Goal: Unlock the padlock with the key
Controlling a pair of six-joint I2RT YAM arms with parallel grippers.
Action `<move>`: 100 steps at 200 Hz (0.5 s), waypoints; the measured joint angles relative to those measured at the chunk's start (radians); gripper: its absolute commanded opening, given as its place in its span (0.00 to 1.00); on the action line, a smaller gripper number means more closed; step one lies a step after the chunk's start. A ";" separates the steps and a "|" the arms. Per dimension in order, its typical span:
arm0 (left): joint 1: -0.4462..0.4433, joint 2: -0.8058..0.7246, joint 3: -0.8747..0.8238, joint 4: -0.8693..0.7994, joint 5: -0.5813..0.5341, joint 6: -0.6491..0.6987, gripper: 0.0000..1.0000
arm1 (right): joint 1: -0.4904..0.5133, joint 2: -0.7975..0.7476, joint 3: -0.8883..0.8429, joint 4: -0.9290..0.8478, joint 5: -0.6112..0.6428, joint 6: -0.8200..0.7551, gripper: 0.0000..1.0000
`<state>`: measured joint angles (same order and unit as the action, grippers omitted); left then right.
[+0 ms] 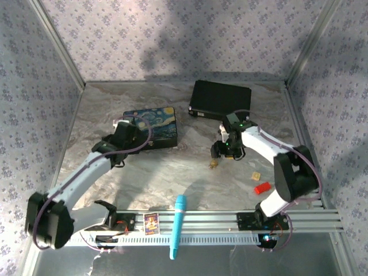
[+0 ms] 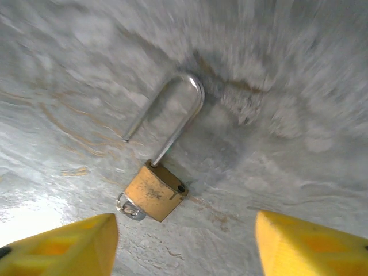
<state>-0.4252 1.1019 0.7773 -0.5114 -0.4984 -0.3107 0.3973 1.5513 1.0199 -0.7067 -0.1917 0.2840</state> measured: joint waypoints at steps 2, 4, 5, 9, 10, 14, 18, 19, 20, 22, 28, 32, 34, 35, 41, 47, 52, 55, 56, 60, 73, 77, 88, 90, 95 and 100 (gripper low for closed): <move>0.005 -0.013 -0.006 0.005 0.003 -0.003 1.00 | 0.002 -0.012 0.000 0.004 0.008 0.000 0.73; 0.009 -0.024 -0.011 0.011 0.005 -0.005 1.00 | 0.003 -0.024 0.000 0.009 0.016 0.000 0.74; 0.011 -0.028 -0.013 0.013 0.006 -0.006 1.00 | 0.003 -0.028 0.000 0.011 0.019 -0.002 0.74; 0.019 -0.047 -0.023 0.025 0.010 -0.009 1.00 | 0.005 -0.049 0.000 0.025 0.034 -0.005 0.75; 0.023 -0.055 -0.027 0.032 0.010 -0.010 1.00 | 0.005 -0.058 -0.001 0.031 0.041 -0.003 0.75; 0.031 -0.071 -0.038 0.048 0.012 -0.014 1.00 | 0.007 -0.077 -0.002 0.047 0.056 -0.011 0.76; 0.042 -0.088 -0.050 0.069 0.013 -0.017 1.00 | 0.009 -0.101 -0.007 0.069 0.078 -0.011 0.77; 0.043 -0.090 -0.053 0.073 0.013 -0.017 1.00 | 0.009 -0.105 -0.008 0.074 0.082 -0.013 0.77; 0.047 -0.095 -0.057 0.081 0.013 -0.017 1.00 | 0.010 -0.113 -0.010 0.084 0.089 -0.014 0.77; 0.051 -0.101 -0.064 0.092 0.013 -0.018 1.00 | 0.010 -0.124 -0.013 0.097 0.100 -0.015 0.77; 0.067 -0.116 -0.083 0.124 0.013 -0.017 1.00 | 0.010 -0.156 -0.026 0.137 0.128 -0.021 0.79; 0.080 -0.122 -0.098 0.153 0.013 -0.017 1.00 | 0.007 -0.180 -0.040 0.172 0.152 -0.025 0.80; 0.086 -0.126 -0.105 0.169 0.014 -0.017 1.00 | 0.007 -0.188 -0.046 0.184 0.159 -0.029 0.80; 0.088 -0.126 -0.108 0.173 0.013 -0.017 1.00 | 0.006 -0.195 -0.051 0.194 0.166 -0.032 0.80; 0.108 -0.126 -0.127 0.211 0.014 -0.017 1.00 | -0.002 -0.224 -0.076 0.243 0.197 -0.042 0.81; 0.134 -0.117 -0.145 0.248 0.016 -0.021 1.00 | -0.011 -0.250 -0.108 0.305 0.230 -0.052 0.81; 0.158 -0.105 -0.155 0.274 0.019 -0.025 1.00 | -0.023 -0.269 -0.138 0.356 0.262 -0.059 0.83; 0.171 -0.098 -0.160 0.287 0.019 -0.028 1.00 | -0.028 -0.278 -0.157 0.386 0.278 -0.066 0.85; 0.174 -0.097 -0.161 0.291 0.019 -0.029 1.00 | -0.029 -0.281 -0.161 0.393 0.283 -0.067 0.85; 0.197 -0.082 -0.166 0.312 0.020 -0.031 1.00 | -0.042 -0.293 -0.190 0.440 0.309 -0.072 0.86; 0.245 -0.043 -0.183 0.385 0.003 -0.029 1.00 | -0.081 -0.315 -0.277 0.566 0.376 -0.101 0.85; 0.257 -0.032 -0.189 0.409 -0.007 -0.027 1.00 | -0.096 -0.317 -0.303 0.600 0.394 -0.115 0.86; 0.283 -0.010 -0.199 0.455 -0.027 -0.023 1.00 | -0.140 -0.317 -0.353 0.665 0.426 -0.147 0.86; 0.288 -0.005 -0.200 0.459 -0.029 -0.023 1.00 | -0.150 -0.316 -0.360 0.672 0.432 -0.152 0.85; 0.300 0.002 -0.200 0.470 -0.035 -0.023 1.00 | -0.172 -0.315 -0.372 0.684 0.442 -0.163 0.85; 0.315 0.008 -0.201 0.480 -0.038 -0.024 1.00 | -0.196 -0.313 -0.381 0.697 0.450 -0.172 0.85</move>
<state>-0.1104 1.1095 0.5766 -0.0311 -0.5365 -0.3351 0.2012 1.2385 0.6392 -0.0097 0.2584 0.1123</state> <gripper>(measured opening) 0.998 0.854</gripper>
